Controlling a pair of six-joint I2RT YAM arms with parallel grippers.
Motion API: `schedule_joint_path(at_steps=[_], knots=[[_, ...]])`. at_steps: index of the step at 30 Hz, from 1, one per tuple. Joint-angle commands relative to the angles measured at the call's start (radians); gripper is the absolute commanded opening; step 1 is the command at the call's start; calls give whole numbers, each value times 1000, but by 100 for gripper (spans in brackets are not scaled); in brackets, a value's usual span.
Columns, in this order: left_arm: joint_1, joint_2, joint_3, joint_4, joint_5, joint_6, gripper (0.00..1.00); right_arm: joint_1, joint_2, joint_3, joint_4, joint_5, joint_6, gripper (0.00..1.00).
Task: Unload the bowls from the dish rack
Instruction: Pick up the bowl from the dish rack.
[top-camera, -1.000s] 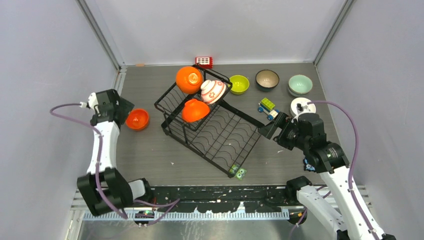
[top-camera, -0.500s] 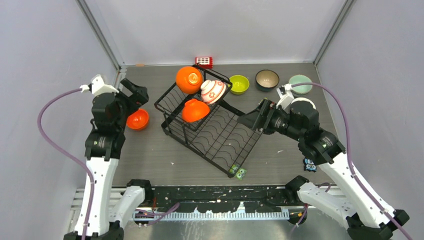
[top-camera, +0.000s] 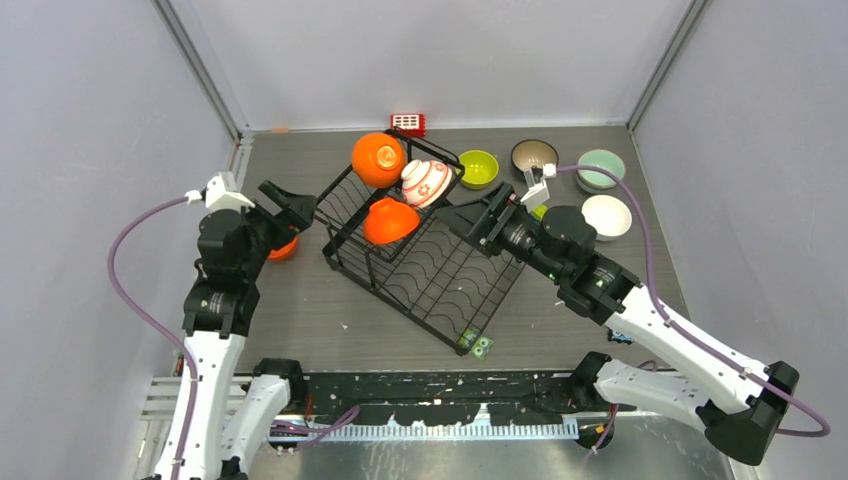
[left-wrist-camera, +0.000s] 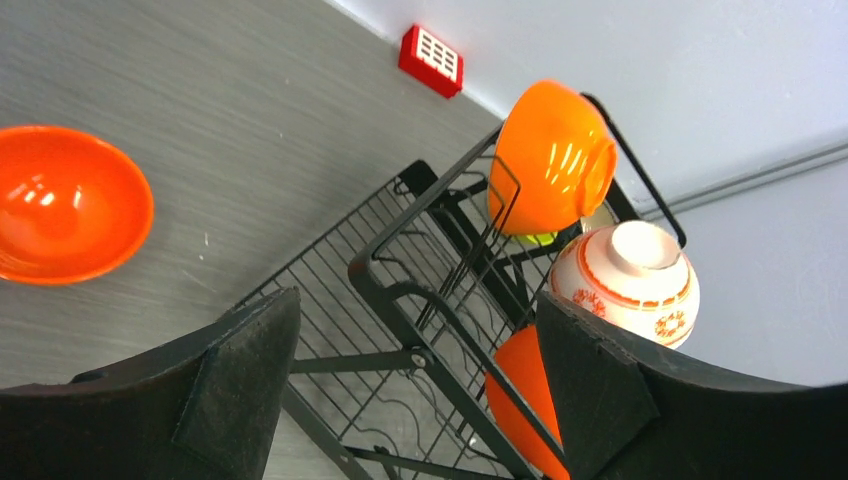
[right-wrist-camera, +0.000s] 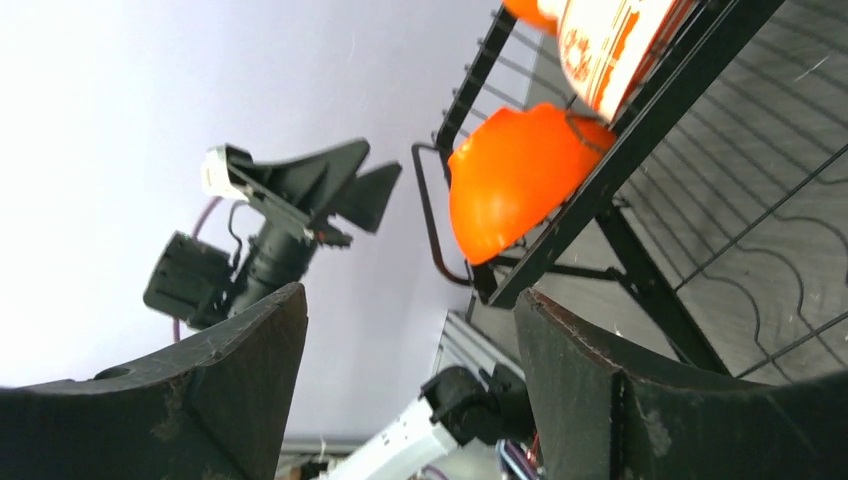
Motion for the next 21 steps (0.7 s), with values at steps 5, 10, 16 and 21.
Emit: schedule_joint_path(at_steps=[5,10,16,21], knots=[[-30,-60,-29,16,42,-80,87,-1,65,122,-33,292,-121,76],[-46,-66,6,-55,-20,-18,86,-129,168,170,-8,139,-91,74],[-67,-67,58,-98,-64,41,86,-222,260,204,54,-43,-92,74],[-77,-67,57,-103,-91,85,87,-241,316,220,70,-105,-93,77]])
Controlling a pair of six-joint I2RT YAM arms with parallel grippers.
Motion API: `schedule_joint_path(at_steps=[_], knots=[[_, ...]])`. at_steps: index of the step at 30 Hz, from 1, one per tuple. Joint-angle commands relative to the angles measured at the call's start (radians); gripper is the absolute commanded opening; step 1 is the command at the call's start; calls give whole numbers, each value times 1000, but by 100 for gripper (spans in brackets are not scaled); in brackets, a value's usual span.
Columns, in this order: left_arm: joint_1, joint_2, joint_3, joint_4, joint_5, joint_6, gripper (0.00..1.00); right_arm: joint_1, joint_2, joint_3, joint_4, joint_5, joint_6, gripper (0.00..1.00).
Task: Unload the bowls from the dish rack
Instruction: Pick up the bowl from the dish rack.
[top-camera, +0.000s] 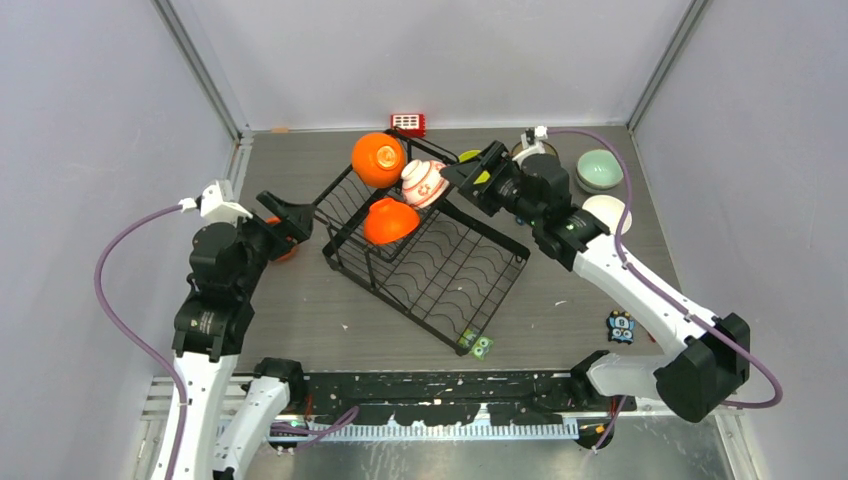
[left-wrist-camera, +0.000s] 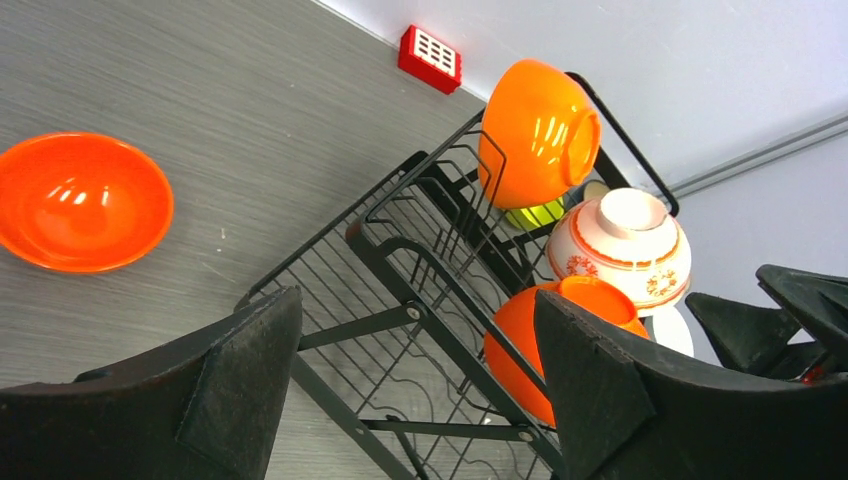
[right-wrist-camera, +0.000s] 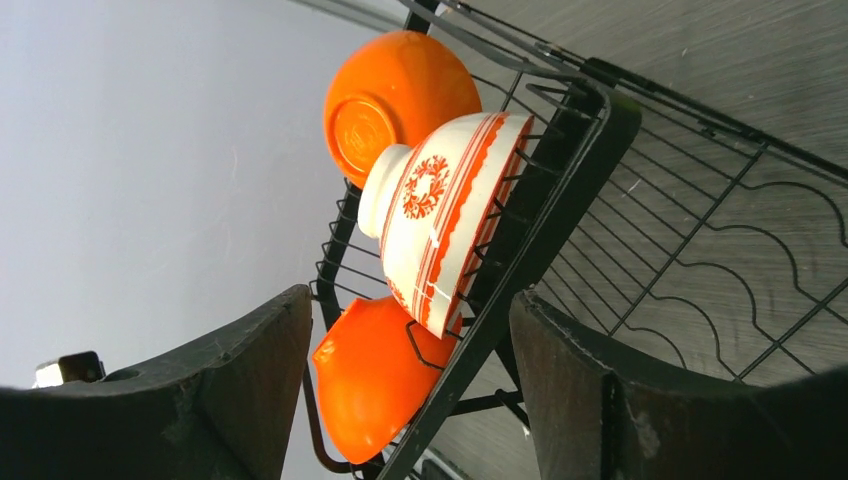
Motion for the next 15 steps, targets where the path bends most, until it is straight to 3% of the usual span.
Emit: schedule_joint_path(at_steps=[1,15], knots=[[-12,-7,33,-16,-48,68,87,-7,17,55,93,-88,-11,77],[-32,-14,16,-38,-94,96,87,-13,65,12,193,-107,24,75]])
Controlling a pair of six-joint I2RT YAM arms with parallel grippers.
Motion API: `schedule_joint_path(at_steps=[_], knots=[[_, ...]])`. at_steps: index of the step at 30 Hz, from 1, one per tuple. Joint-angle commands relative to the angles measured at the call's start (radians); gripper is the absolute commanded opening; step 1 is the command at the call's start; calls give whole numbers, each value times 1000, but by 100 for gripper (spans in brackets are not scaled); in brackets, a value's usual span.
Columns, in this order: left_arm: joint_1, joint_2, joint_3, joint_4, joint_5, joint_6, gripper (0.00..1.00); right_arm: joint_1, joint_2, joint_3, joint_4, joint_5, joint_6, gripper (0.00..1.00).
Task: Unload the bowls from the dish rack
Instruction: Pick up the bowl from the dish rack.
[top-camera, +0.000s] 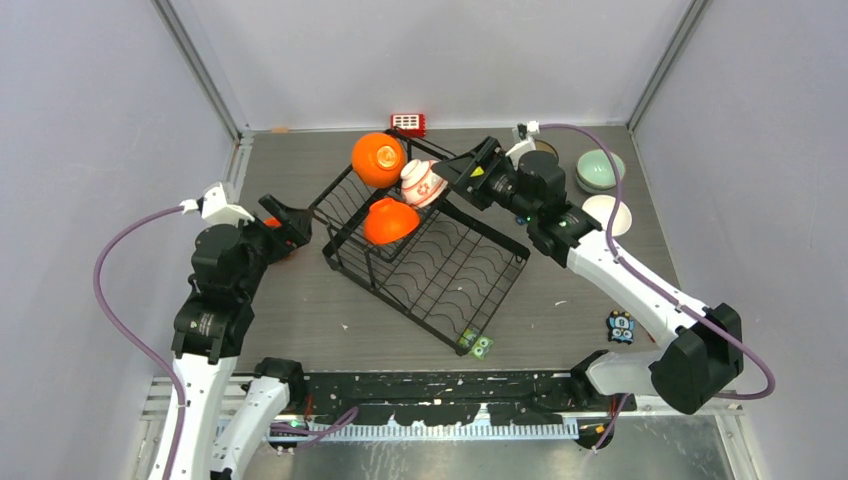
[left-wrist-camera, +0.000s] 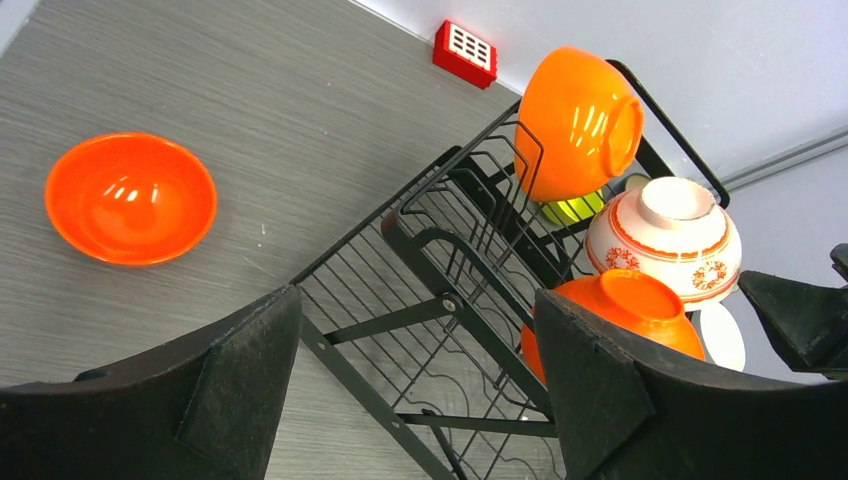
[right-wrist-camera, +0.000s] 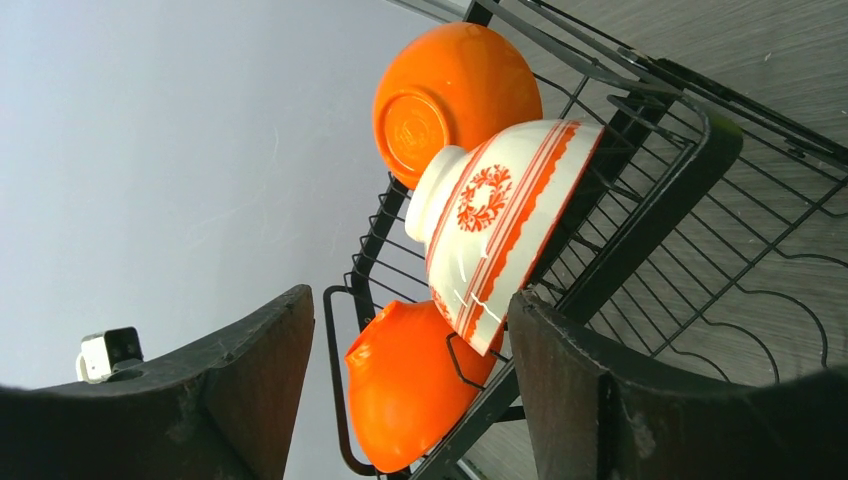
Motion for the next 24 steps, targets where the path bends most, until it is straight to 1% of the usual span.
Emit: schedule_joint_path(at_steps=[1,13,18,24], knots=[[-8,-8,17,0,-34,29,87,-8,13,4,78,-16,20,75],[-11,-9,-2,11,-33,26,87,-9,25,-12,79,-25,24,74],[-10,-11,-11,6,-30,20,87,-12,30,-41,129,-34,36,74],[-10,-8,-11,3,-22,9,87,-19,40,-87,239,-58,74,74]])
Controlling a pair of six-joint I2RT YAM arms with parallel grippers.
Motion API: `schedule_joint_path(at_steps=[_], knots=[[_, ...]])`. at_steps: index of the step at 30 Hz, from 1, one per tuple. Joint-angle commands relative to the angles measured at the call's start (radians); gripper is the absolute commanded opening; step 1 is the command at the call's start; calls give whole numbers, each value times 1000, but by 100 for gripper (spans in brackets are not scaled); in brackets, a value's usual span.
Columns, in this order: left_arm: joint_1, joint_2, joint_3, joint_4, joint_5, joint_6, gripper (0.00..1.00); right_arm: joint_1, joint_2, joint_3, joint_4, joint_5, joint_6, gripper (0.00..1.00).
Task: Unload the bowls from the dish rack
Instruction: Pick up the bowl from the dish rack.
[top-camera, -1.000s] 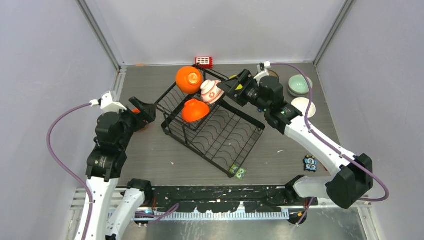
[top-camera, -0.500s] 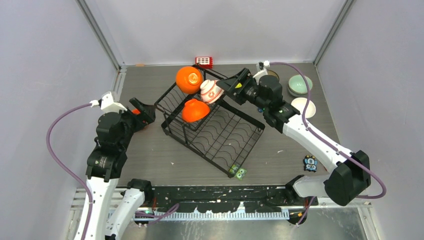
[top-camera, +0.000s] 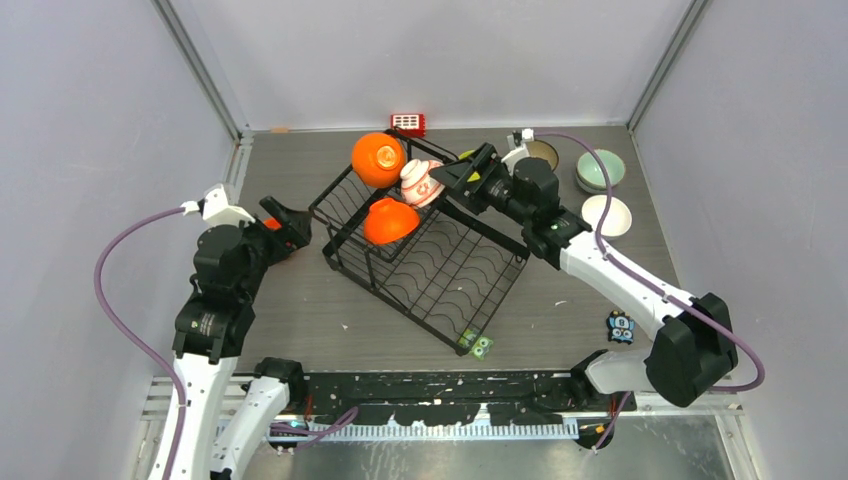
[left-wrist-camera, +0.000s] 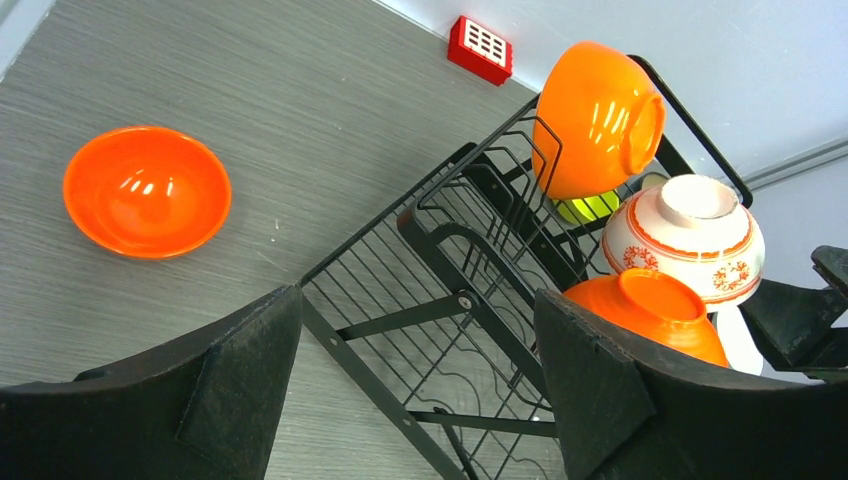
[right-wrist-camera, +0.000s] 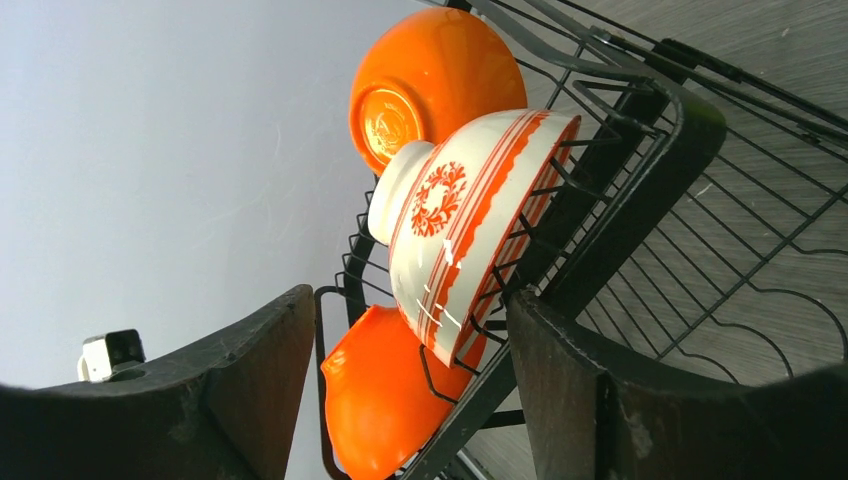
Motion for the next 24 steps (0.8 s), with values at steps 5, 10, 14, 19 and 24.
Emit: schedule_joint_path(at_steps=[5,10,14,19,24], knots=[[-5,-9,-9,16,15,-16,87,-23,17,-62,222,-45,81,71],[-6,-19,-35,31,22,-50,87,-28,25,-112,349,-52,104,67],[-5,-22,-52,38,28,-65,87,-34,54,-130,430,-78,138,63],[-5,-23,-50,34,26,-64,87,-34,69,-131,447,-91,149,59],[-4,-20,-55,35,29,-65,86,-33,77,-134,465,-101,160,56]])
